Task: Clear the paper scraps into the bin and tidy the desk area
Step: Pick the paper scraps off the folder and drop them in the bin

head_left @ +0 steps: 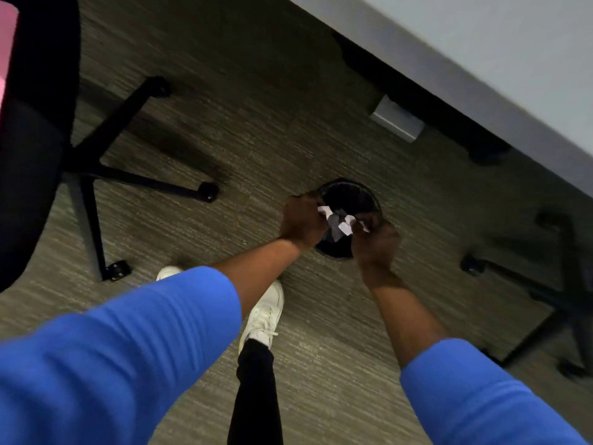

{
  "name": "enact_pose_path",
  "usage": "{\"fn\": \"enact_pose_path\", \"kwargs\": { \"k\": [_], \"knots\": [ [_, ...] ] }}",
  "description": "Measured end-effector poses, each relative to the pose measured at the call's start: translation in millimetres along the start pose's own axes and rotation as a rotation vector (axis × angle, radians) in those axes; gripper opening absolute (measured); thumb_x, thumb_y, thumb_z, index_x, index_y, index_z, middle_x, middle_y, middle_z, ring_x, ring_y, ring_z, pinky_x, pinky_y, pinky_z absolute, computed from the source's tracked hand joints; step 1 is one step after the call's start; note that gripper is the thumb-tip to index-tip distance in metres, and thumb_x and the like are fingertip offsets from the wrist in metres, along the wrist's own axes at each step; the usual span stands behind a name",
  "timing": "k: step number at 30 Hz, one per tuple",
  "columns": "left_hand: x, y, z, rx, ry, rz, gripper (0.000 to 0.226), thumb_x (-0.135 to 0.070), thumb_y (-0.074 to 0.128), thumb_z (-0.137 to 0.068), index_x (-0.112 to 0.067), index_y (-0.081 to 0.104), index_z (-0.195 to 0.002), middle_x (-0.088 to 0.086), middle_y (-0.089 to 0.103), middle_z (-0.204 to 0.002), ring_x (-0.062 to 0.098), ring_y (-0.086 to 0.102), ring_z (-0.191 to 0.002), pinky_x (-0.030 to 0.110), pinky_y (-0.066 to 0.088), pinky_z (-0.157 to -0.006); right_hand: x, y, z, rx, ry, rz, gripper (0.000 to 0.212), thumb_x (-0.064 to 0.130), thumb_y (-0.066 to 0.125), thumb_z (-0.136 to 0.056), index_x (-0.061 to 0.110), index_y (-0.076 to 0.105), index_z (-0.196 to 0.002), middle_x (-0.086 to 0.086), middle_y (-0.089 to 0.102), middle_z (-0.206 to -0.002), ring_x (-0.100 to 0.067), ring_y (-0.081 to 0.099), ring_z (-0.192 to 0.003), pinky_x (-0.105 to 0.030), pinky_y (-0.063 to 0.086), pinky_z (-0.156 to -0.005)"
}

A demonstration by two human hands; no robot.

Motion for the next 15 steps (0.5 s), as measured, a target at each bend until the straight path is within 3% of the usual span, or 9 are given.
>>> {"fn": "enact_pose_path", "kwargs": {
  "k": [3, 8, 11, 15],
  "knots": [
    [-5.2, 24.1, -7.8, 0.043, 0.041, -0.029, 0.023, -0.012, 0.063, -0.09, -0.005, 0.083, -0.1, 0.022, 0.08, -0.11, 0.041, 0.074, -0.103, 0.042, 0.053, -0.086, -4.7, -5.5, -11.7, -0.007, -0.028, 0.069, 0.013, 0.019, 0.078, -0.09, 0.009, 0.082, -0.098, -0.015, 0.081, -0.102, -0.033, 0.076, -0.098, -0.031, 0.045, -0.074],
    [1.3, 60.1, -20.7, 0.174, -0.088, -0.099, 0.046, -0.033, 0.058, -0.101, -0.013, 0.066, -0.141, 0.012, 0.067, -0.145, 0.033, 0.062, -0.134, 0.036, 0.046, -0.108, -8.0, -7.1, -24.6, 0.026, -0.044, 0.168, 0.02, 0.015, 0.072, -0.09, 0.016, 0.082, -0.107, -0.011, 0.081, -0.111, -0.034, 0.074, -0.106, -0.033, 0.052, -0.087],
    [6.1, 69.8, -20.8, 0.216, -0.122, -0.111, 0.047, -0.035, 0.057, -0.104, -0.008, 0.065, -0.141, 0.014, 0.063, -0.149, 0.033, 0.059, -0.138, 0.038, 0.045, -0.112, -11.8, -7.4, -24.5, 0.042, -0.046, 0.171, 0.021, 0.014, 0.07, -0.091, 0.013, 0.081, -0.109, -0.014, 0.08, -0.113, -0.035, 0.074, -0.107, -0.035, 0.054, -0.088],
    [12.7, 71.3, -14.5, 0.247, -0.13, -0.069, 0.036, -0.028, 0.062, -0.101, -0.003, 0.073, -0.126, 0.017, 0.073, -0.133, 0.035, 0.067, -0.128, 0.04, 0.055, -0.105, -15.0, -9.2, -17.7, 0.049, -0.037, 0.17, 0.021, 0.009, 0.068, -0.091, 0.009, 0.078, -0.109, -0.014, 0.079, -0.113, -0.035, 0.073, -0.107, -0.034, 0.054, -0.089]
  ]
}}
Point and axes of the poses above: each hand's wrist, its own z-axis away from the middle knuckle, its own y-axis out of the palm, x = y × z, the point moved 10 cm from there along -z, towards the middle knuckle
